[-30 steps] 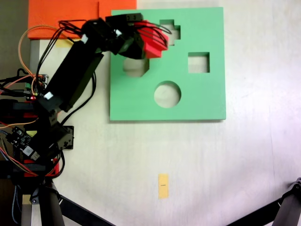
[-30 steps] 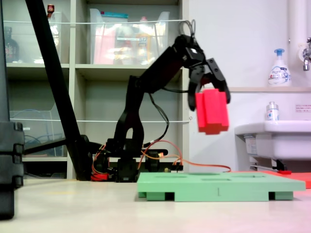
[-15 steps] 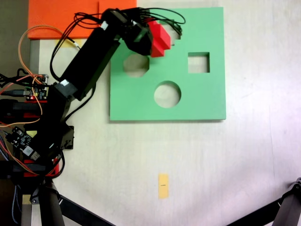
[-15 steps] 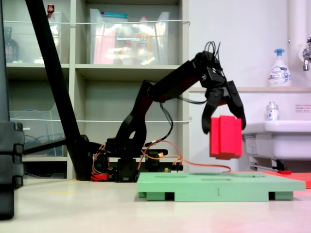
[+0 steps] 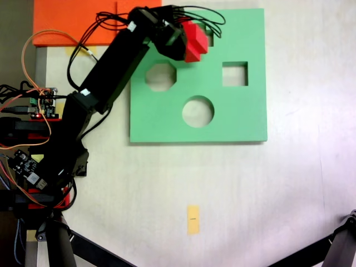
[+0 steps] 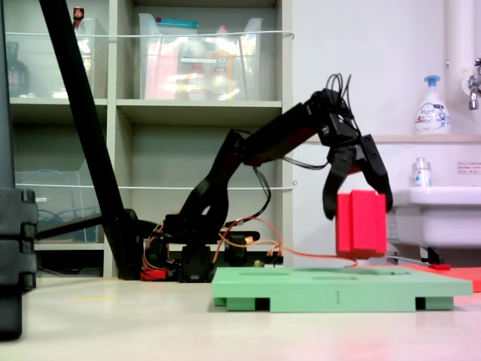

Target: Put the cross columnar block into the corresponding hole

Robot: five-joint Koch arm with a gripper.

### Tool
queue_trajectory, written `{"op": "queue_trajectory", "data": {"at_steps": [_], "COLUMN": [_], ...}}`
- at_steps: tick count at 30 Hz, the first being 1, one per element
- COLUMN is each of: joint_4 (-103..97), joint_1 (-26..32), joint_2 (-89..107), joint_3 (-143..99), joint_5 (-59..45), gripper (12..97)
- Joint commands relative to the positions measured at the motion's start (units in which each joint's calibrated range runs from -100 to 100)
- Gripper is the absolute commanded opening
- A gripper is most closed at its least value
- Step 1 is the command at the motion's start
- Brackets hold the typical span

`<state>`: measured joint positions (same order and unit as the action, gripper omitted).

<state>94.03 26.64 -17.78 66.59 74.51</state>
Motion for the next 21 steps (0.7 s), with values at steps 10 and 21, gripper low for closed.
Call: {"op": "queue_trajectory", "data": {"at_steps": [10, 21], "joint_4": [-11.5, -12.1], "joint_1": [1.3, 1.5], "joint_2": [-3.6, -4.6], "joint_3": [4.5, 4.5], "joint_5": [2.2, 2.6], "gripper": [42.5, 42.5]}}
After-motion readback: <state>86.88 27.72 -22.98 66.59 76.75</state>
